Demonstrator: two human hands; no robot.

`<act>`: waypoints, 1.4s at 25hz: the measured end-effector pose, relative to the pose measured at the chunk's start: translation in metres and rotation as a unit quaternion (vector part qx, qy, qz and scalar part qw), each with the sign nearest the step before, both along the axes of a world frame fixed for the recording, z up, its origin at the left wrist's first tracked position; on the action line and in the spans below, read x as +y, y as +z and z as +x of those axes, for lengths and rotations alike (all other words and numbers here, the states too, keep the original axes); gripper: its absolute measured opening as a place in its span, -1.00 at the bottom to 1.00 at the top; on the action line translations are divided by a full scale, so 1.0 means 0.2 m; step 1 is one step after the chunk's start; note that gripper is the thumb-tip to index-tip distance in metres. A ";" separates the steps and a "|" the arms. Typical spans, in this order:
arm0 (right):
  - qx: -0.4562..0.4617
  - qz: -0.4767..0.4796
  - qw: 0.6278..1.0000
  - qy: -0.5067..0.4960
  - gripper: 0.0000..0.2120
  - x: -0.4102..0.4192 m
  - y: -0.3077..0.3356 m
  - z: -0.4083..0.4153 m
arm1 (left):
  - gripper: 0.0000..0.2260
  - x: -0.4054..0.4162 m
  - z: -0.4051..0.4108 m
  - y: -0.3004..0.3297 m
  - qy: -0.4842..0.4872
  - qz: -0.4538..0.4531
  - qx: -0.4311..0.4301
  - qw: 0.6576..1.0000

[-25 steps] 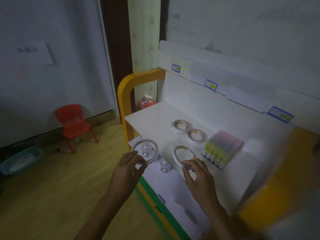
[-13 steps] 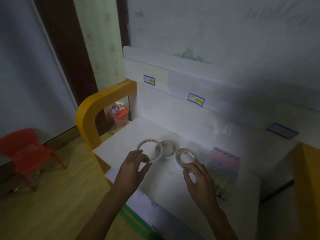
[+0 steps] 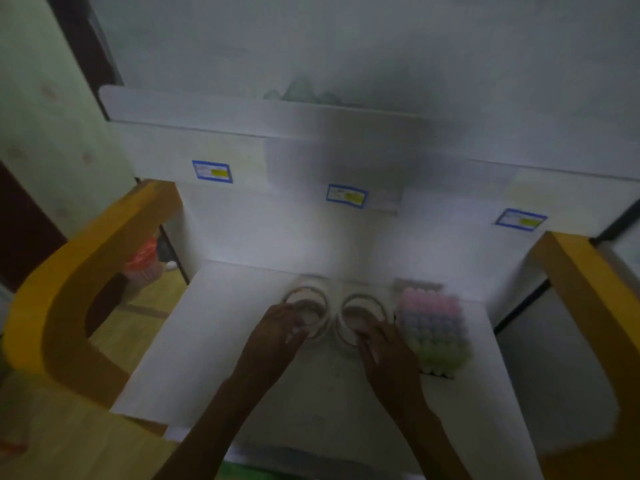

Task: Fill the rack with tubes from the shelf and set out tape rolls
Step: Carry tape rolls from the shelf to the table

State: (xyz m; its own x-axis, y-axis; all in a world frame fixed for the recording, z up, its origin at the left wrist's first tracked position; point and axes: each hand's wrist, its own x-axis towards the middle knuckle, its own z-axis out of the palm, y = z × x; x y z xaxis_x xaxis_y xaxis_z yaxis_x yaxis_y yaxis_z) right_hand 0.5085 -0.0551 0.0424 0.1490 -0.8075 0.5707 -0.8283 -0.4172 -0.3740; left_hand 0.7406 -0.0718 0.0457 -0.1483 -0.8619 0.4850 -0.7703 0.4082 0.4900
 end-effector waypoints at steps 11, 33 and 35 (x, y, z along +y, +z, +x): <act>0.063 0.019 0.997 -0.035 -0.87 0.00 -0.15 0.06 | -0.82 -0.07 0.03 -0.12 -0.071 0.047 -0.016 0.996; -0.040 0.110 0.986 -0.122 -0.66 0.44 0.08 -0.31 | -0.63 0.03 -0.34 0.18 -0.211 -0.019 -0.011 0.977; -0.046 0.130 0.981 -0.140 -0.63 0.57 0.10 -0.45 | -0.64 0.09 -0.48 0.23 -0.236 -0.014 -0.004 0.972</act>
State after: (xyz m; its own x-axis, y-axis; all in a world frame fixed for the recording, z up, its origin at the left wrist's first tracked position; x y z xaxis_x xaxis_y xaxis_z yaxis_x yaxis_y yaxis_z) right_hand 0.4194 0.0592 0.0625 -0.1413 -0.9296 0.3405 -0.8550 -0.0588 -0.5153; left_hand 0.6441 -0.0532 0.0922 -0.5279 -0.6830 0.5048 -0.4967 0.7304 0.4688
